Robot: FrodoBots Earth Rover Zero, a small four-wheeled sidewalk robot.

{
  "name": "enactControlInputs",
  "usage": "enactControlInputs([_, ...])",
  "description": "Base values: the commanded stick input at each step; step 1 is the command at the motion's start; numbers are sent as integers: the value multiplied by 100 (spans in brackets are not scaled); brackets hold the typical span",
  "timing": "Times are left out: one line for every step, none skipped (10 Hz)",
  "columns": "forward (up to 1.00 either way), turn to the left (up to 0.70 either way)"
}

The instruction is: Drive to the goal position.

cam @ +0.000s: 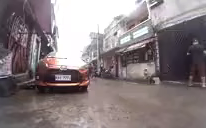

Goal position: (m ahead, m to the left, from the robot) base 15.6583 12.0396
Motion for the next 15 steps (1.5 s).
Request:
enactControlInputs([99,0])
enactControlInputs([99,0])
enactControlInputs([99,0])
enactControlInputs([99,-27])
enactControlInputs([99,-39])
enactControlInputs([99,0])
enactControlInputs([99,0])
enactControlInputs([99,0])
enactControlInputs([99,0])
enactControlInputs([99,0])
enactControlInputs([99,0])
enactControlInputs([99,21])
enactControlInputs([99,40])
enactControlInputs([99,13])
enactControlInputs([99,0])
